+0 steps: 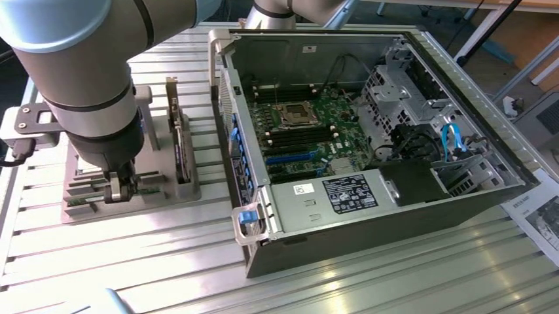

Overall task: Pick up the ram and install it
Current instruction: 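Pick up the ram and move it above insertion slot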

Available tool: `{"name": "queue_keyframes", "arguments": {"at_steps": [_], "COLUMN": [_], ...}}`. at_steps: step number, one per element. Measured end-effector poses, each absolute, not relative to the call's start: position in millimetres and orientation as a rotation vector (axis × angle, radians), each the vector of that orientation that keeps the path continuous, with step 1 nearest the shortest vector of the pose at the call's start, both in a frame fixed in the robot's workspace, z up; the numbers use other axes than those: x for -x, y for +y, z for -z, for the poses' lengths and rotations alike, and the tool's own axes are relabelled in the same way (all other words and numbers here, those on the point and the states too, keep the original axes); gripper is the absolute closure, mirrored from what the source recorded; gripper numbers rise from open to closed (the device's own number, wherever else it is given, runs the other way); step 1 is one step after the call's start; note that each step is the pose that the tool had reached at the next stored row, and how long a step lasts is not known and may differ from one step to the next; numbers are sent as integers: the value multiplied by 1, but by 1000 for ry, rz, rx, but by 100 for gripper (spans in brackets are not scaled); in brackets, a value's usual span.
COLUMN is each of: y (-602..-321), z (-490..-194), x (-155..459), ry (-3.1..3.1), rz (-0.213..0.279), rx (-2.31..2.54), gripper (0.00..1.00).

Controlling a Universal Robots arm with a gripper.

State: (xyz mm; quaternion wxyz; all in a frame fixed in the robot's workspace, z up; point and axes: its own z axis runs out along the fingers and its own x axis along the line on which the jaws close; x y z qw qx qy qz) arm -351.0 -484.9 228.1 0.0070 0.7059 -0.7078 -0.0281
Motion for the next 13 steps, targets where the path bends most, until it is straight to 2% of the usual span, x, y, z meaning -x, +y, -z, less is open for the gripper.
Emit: {"name": "queue_keyframes", "arguments": {"at_steps": [13], "y": [-485], "z": [-258], "x": [351], "ry": [-2216], "rz": [88], "rx": [-2205], "gripper": [88]}}
